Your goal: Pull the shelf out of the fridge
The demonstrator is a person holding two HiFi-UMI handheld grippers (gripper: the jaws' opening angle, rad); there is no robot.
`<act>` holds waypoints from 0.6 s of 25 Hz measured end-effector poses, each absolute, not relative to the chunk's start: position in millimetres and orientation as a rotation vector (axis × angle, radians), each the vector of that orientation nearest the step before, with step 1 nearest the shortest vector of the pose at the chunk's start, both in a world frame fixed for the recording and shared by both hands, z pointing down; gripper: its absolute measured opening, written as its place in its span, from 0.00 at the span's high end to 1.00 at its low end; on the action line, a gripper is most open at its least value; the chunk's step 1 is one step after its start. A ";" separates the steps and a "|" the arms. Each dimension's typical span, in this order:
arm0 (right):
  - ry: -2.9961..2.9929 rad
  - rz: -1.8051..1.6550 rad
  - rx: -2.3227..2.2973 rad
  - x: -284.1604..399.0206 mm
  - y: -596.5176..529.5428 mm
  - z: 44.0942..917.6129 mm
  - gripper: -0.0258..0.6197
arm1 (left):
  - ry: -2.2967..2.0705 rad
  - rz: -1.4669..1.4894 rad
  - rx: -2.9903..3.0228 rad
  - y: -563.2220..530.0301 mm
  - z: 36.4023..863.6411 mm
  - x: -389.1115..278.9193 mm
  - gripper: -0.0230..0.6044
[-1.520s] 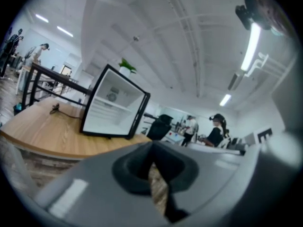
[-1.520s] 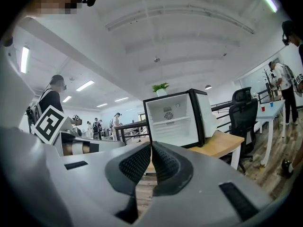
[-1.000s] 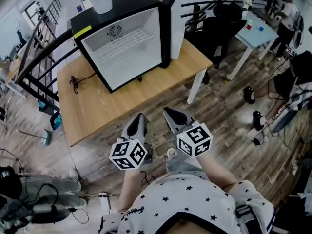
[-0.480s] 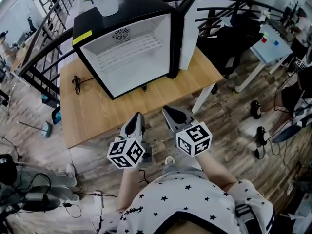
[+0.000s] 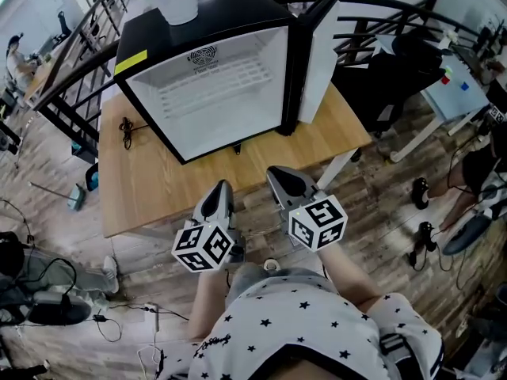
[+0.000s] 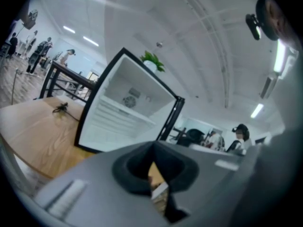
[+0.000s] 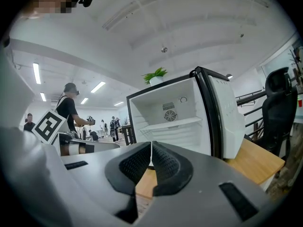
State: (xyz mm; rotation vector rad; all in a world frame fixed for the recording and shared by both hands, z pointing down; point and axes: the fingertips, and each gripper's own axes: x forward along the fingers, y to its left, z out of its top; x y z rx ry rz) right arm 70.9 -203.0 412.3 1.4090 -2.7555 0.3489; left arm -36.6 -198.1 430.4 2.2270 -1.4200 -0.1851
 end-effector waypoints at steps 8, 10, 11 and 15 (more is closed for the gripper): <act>-2.800 0.368 1.340 51.5 -228.4 411.9 0.92 | -1.501 -0.199 2.189 -213.0 430.5 -53.7 0.95; -2.813 0.378 1.327 46.5 -236.0 412.5 0.92 | -1.515 -0.204 2.180 -219.5 432.7 -58.0 0.95; -2.818 0.385 1.323 44.6 -240.5 413.0 0.92 | -1.519 -0.208 2.176 -223.4 433.7 -59.8 0.95; -2.843 0.423 1.317 36.6 -260.3 414.3 0.92 | -1.531 -0.221 2.166 -240.0 436.4 -66.4 0.95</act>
